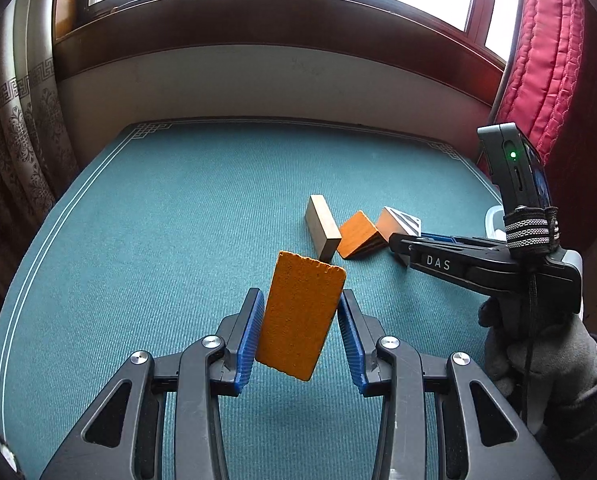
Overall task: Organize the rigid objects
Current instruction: 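Move the right gripper to the other striped triangle block while the left holds the orange block, then grasp and lift the striped triangle with the right gripper while the left holds the orange block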
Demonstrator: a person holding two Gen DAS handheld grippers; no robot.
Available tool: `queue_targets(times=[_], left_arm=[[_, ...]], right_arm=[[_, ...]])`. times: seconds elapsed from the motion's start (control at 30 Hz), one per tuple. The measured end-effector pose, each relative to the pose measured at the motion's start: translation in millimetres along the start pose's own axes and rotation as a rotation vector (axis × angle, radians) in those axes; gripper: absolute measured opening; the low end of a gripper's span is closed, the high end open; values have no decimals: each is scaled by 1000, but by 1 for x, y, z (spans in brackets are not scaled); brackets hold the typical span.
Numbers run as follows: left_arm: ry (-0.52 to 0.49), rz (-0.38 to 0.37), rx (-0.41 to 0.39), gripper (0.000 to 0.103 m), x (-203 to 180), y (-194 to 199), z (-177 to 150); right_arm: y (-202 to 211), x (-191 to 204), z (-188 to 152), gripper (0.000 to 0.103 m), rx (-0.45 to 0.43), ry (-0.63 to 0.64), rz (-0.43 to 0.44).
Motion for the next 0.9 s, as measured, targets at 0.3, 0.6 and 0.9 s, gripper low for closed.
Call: queue_targets(times=[0.3,0.6,0.9], left_arm=[[5,0,2,39,1,-1,-3],[1,-4,5,39,-2,0,-2],[2,-8,-1,39,-5,2,-4]], right_arm=[[12,3,-8,22,12,-15,31],[23,9,-18,16,19,-9,59],[10,-6,-1,49,-13,-87,42]])
Point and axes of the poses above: each gripper's, at about its wrist camera, not at the fingertips, and y roughly against the way its jaws point, x to its left, z to its top, the point moved 3 cm from there along -y, roughly the way its jaws point, and after that the axes turned 13 degrees about -x, right-handed, at the moved point
